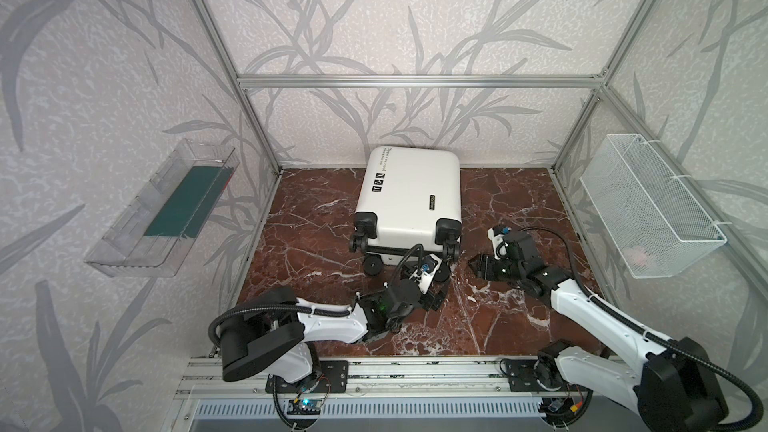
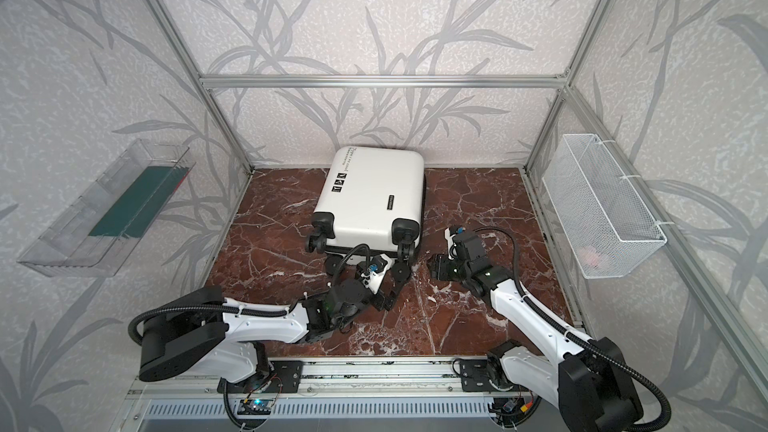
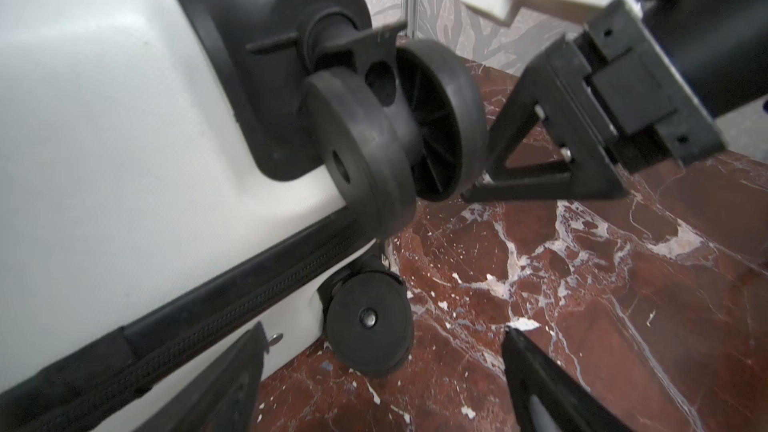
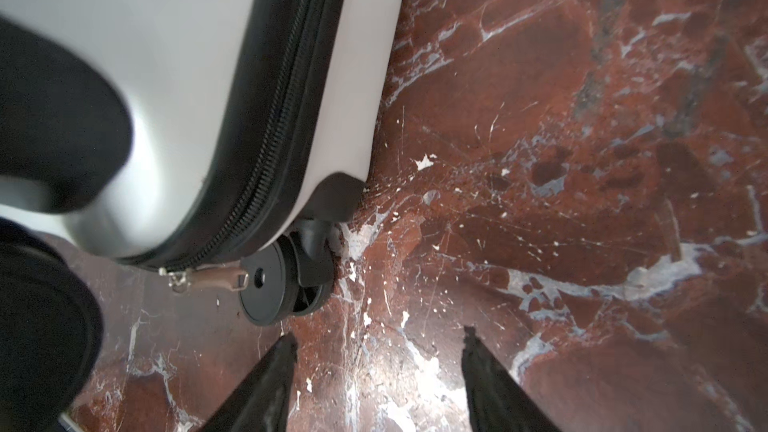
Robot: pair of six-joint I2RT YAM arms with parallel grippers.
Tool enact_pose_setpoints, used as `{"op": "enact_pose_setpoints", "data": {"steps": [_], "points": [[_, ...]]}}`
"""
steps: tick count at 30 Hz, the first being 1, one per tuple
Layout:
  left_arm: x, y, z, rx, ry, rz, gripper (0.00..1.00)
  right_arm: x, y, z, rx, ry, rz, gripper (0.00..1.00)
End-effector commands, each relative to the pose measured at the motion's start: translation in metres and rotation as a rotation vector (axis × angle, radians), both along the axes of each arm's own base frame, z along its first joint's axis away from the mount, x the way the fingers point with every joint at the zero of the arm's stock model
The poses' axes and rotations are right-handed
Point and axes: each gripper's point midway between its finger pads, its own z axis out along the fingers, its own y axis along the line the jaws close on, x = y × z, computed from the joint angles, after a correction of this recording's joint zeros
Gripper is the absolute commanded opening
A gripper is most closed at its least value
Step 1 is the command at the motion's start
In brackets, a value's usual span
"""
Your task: Pack the luggage
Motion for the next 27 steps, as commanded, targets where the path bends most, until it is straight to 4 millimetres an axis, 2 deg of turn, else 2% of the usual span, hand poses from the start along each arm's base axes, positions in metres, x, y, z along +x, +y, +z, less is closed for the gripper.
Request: {"op": "enact_pose_setpoints", "data": {"steps": [1, 8, 13, 18, 22, 27], "points": [[0.013, -0.010, 0.037, -0.088, -0.110, 0.057, 0.91, -0.003, 0.008, 0.001, 0.050, -0.025, 0.046, 0.61], [0.021, -0.019, 0.047, -0.106, -0.161, 0.099, 0.92, -0.016, 0.006, -0.022, 0.068, 0.002, 0.041, 0.56], [0.029, -0.029, 0.053, -0.120, -0.187, 0.117, 0.94, -0.021, 0.007, -0.021, 0.092, -0.014, 0.042, 0.56], [0.043, -0.026, 0.056, -0.066, -0.232, 0.207, 0.94, -0.021, 0.013, -0.018, 0.101, -0.033, 0.076, 0.56], [0.048, -0.025, 0.059, 0.025, -0.283, 0.223, 0.88, -0.020, 0.020, -0.013, 0.106, -0.072, 0.108, 0.56], [0.044, -0.023, 0.054, 0.114, -0.290, 0.182, 0.71, -0.018, 0.031, -0.005, 0.116, -0.123, 0.145, 0.57]]}}
